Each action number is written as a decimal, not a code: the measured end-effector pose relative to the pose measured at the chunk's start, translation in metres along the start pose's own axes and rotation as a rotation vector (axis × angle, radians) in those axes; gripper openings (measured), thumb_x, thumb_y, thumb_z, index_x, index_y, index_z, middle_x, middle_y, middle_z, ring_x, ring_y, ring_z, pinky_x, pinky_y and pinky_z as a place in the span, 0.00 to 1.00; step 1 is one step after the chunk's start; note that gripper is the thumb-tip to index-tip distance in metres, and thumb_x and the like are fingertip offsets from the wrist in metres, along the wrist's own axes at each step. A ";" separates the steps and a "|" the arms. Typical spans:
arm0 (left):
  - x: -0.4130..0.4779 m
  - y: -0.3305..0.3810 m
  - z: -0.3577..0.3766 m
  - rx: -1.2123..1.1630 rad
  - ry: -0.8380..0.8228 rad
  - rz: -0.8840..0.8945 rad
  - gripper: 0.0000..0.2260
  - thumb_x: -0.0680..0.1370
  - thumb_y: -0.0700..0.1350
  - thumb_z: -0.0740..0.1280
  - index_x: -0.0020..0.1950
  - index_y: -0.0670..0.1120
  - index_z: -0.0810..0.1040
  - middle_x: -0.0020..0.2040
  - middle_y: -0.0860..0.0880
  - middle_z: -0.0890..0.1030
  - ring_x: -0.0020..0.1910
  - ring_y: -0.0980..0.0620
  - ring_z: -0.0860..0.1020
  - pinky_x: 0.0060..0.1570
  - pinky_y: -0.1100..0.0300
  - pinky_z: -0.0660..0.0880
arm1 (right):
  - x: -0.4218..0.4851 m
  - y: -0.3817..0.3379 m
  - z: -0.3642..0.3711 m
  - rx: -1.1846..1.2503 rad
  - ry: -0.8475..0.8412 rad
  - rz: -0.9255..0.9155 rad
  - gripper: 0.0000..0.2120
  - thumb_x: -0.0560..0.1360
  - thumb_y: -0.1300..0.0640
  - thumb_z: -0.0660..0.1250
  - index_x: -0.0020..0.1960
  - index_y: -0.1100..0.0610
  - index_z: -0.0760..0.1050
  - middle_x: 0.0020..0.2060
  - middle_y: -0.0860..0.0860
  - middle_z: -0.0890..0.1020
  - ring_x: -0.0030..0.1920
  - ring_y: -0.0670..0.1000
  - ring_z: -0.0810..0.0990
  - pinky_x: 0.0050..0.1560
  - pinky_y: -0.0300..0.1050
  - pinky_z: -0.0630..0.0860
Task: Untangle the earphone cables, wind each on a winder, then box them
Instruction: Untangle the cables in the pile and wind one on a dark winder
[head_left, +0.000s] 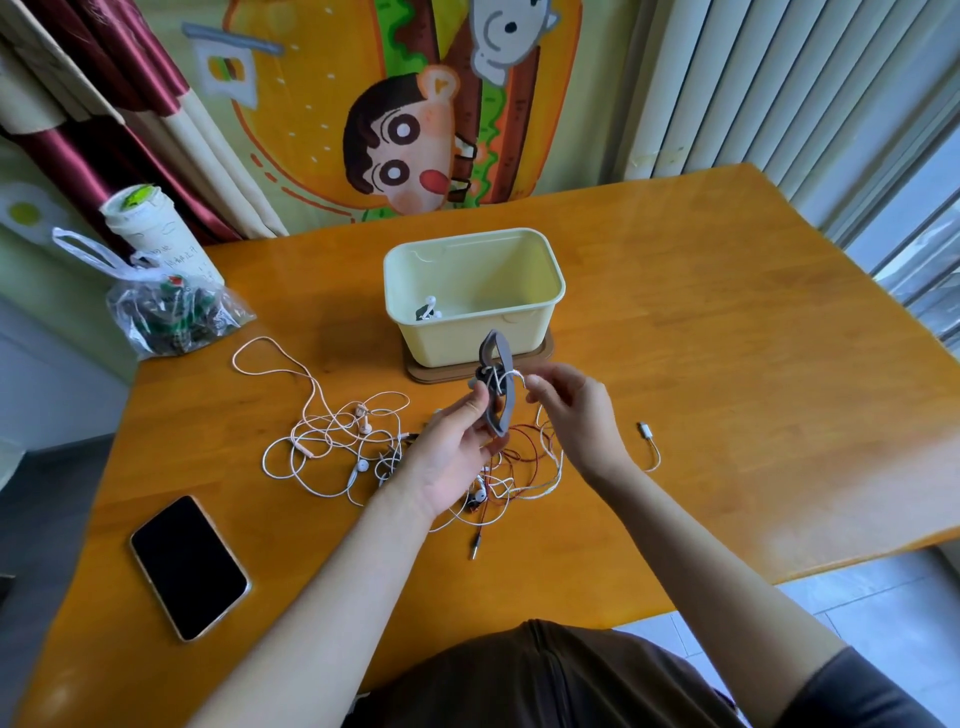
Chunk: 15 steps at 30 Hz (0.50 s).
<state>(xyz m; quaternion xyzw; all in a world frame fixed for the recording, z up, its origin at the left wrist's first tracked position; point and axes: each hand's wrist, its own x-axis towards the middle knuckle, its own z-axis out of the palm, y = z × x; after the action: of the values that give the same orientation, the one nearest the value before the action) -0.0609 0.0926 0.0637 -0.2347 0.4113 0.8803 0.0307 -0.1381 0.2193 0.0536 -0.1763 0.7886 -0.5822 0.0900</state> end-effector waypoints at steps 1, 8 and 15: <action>0.000 0.001 -0.002 0.002 0.012 0.002 0.11 0.73 0.49 0.64 0.51 0.47 0.81 0.43 0.48 0.81 0.46 0.51 0.75 0.51 0.56 0.69 | 0.000 -0.001 -0.002 -0.014 0.014 -0.033 0.08 0.75 0.57 0.67 0.54 0.54 0.77 0.31 0.43 0.75 0.31 0.39 0.72 0.36 0.32 0.67; 0.005 0.001 -0.008 0.042 0.046 -0.003 0.16 0.73 0.51 0.65 0.57 0.45 0.78 0.52 0.45 0.80 0.51 0.49 0.75 0.54 0.55 0.69 | 0.006 -0.015 -0.019 -0.209 -0.127 -0.289 0.21 0.66 0.42 0.66 0.52 0.55 0.81 0.42 0.39 0.68 0.42 0.32 0.71 0.41 0.26 0.67; 0.006 0.002 -0.015 0.158 0.091 0.017 0.10 0.79 0.48 0.62 0.54 0.44 0.78 0.47 0.46 0.79 0.48 0.50 0.76 0.50 0.57 0.71 | 0.017 -0.005 -0.023 -0.322 -0.088 -0.276 0.07 0.73 0.54 0.69 0.44 0.57 0.79 0.53 0.48 0.75 0.50 0.41 0.73 0.49 0.27 0.66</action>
<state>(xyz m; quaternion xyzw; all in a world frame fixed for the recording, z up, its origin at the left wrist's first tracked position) -0.0609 0.0798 0.0543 -0.2679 0.4822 0.8338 0.0229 -0.1611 0.2314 0.0664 -0.3201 0.8351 -0.4472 0.0143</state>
